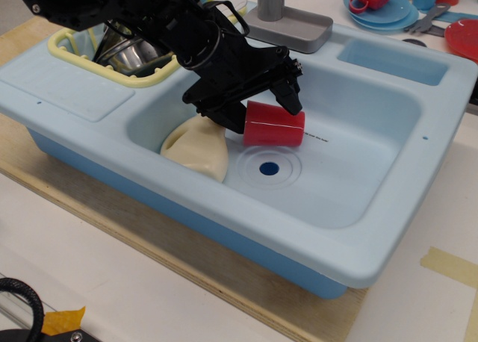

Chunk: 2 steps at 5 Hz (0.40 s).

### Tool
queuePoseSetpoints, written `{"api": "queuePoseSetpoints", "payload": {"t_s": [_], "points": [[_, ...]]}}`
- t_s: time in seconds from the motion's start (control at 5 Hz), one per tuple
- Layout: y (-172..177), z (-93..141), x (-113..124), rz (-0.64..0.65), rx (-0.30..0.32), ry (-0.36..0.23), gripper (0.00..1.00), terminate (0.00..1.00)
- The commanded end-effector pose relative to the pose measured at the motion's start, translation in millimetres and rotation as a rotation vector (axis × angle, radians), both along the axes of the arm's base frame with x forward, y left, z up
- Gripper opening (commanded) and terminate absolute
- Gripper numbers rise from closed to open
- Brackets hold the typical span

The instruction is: Flip cup upright

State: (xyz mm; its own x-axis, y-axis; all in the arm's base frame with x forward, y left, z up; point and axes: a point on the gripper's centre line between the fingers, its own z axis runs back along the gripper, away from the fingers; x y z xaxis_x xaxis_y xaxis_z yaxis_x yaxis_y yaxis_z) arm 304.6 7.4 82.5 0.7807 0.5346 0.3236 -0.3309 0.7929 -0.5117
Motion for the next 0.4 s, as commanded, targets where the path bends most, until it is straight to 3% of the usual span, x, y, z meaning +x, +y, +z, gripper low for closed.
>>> {"api": "queuePoseSetpoints", "payload": {"t_s": [0.0,0.2], "points": [[-7.0,7.6,9.4,-0.026,0.007,-0.026,0.00,0.00],[-8.8,10.0,11.8,-0.061,0.064,-0.018,0.00,0.00]]}}
